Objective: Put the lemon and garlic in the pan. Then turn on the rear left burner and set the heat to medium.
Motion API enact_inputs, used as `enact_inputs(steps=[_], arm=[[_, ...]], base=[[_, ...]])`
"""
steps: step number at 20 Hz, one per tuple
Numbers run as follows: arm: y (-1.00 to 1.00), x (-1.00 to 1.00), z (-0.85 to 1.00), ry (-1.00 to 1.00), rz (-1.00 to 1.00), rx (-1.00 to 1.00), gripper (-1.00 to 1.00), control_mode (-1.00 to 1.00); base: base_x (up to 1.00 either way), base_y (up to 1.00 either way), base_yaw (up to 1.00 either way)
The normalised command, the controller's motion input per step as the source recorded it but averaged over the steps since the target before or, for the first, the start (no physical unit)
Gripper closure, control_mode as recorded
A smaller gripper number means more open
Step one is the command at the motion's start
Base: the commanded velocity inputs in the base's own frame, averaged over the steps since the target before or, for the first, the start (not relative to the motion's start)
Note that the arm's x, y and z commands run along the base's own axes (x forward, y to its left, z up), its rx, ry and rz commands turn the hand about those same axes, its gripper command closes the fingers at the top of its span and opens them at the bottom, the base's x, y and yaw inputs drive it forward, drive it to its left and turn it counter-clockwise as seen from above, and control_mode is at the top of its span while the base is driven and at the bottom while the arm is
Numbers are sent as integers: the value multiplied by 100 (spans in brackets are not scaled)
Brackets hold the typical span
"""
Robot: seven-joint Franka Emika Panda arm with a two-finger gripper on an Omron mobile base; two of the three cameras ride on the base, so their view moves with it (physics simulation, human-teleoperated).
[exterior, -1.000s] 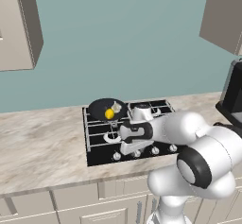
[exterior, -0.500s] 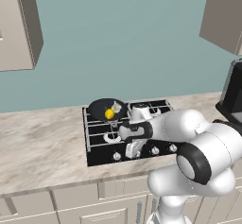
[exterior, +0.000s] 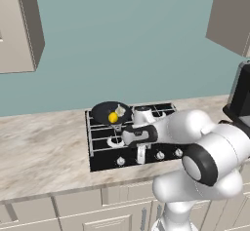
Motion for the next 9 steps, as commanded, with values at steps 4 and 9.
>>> enact_inputs(steps=[4, 9], arm=[[0, -2, -23, 0, 45, 2, 100, -100], [0, 0, -27, 0, 46, 1, 100, -100]], base=[[0, 0, 0], [0, 0, 0]])
